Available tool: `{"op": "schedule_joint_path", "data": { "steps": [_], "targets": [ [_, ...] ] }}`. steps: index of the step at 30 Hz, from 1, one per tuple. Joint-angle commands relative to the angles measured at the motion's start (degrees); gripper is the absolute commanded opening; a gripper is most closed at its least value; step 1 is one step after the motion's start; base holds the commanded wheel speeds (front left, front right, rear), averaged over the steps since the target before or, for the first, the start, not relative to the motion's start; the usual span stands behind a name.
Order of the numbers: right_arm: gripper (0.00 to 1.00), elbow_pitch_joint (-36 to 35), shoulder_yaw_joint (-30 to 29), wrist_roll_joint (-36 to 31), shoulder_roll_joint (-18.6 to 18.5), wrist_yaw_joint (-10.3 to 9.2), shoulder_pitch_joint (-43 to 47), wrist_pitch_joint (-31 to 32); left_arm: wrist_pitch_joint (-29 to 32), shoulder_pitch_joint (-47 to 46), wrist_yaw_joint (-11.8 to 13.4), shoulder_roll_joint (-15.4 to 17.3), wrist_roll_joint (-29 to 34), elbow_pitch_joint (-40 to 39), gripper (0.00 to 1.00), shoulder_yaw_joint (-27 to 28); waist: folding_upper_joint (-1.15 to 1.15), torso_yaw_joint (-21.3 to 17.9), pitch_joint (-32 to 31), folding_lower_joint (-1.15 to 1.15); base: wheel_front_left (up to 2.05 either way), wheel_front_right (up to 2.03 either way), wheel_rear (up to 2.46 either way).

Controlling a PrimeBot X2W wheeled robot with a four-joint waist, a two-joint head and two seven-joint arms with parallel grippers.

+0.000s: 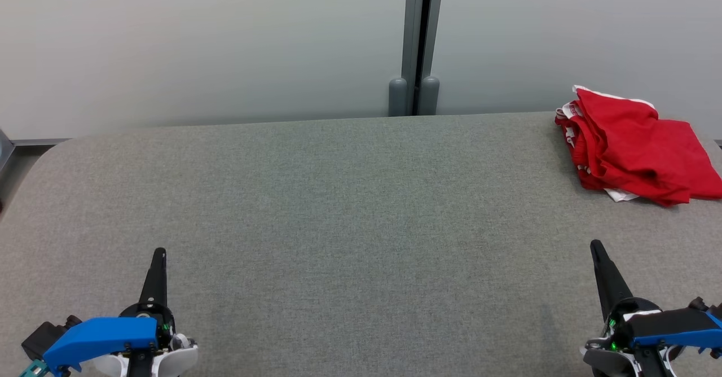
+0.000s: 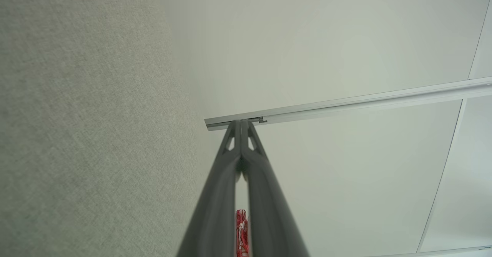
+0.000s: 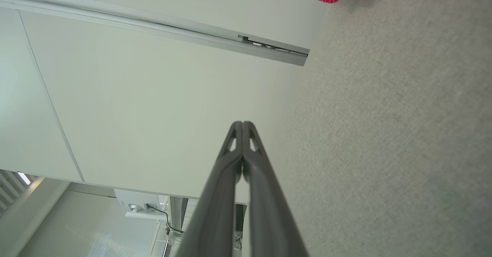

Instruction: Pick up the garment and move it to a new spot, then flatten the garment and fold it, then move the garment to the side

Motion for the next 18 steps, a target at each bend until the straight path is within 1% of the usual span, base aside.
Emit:
{"op": "schedule_joint_path", "data": {
  "steps": [1, 18],
  "targets": [
    [0.00, -0.10, -0.15, 1.14, -0.24, 0.02, -0.95, 0.30, 0.43, -1.06, -0.41, -0.03, -0.89, -0.56, 0.00, 0.29, 0.00, 0.00, 0.01, 0.00, 0.00, 0.00, 0.00],
    [0.00, 0.14, -0.51, 8.32, -0.25, 0.02, -1.73, 1.34, 2.20, -1.86, -0.68, -0.56, -7.13, -1.29, 0.00, 1.52, 0.00, 0.01, 0.13, 0.00, 0.00, 0.00, 0.00]
  ]
}}
